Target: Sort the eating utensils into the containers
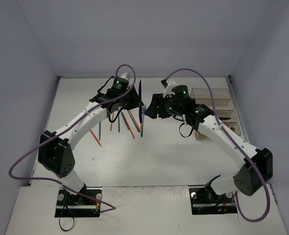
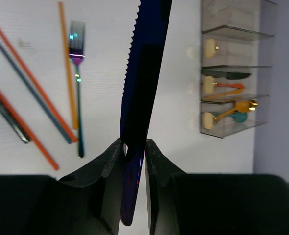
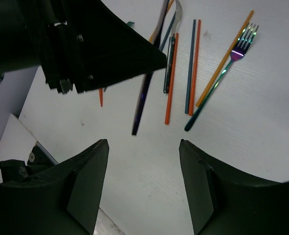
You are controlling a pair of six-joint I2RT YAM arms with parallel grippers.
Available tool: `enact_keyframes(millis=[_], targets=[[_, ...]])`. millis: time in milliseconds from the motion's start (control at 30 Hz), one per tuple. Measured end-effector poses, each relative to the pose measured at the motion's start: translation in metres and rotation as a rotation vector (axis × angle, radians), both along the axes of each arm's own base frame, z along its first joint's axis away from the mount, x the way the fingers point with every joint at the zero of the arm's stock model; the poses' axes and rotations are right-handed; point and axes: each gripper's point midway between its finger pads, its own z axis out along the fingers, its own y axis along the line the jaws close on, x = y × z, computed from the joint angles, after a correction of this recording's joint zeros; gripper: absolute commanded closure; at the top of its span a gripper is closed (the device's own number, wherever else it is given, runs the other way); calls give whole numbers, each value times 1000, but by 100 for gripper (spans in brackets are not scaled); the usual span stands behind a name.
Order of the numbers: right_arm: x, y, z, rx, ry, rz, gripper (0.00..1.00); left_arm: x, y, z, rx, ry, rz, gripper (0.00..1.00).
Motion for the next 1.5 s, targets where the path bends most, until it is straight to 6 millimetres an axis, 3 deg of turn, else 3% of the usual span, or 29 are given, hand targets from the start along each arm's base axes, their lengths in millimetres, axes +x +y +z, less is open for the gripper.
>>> enact_keyframes(millis=[133,400,733,967,1200,1233,1400,1500], targets=[[4,13,-4,-5,3,8,46,-7,-21,23,-91,-26,1,100],[12,19,-8,-23,-7,-14,53,-9,-33,51,-178,-75,7,100],[21,16,-12,-47,-18,-51,71,-16,-43,45,-179,-72,-5,100],[27,11,-12,-59,-26,-91,99,-19,-47,40,-176,-69,-4,100],[27,4,-19,-78,-14,-130,100,-20,-52,34,-196,-71,16,99],[27,3,-21,-81,-13,-134,100,-21,-52,32,-196,-68,16,94],[22,-3,-22,-84,-19,-160,100,-24,-50,33,-171,-83,20,37],[21,-12,-22,-81,-29,-207,100,-27,-37,44,-138,-126,36,27]])
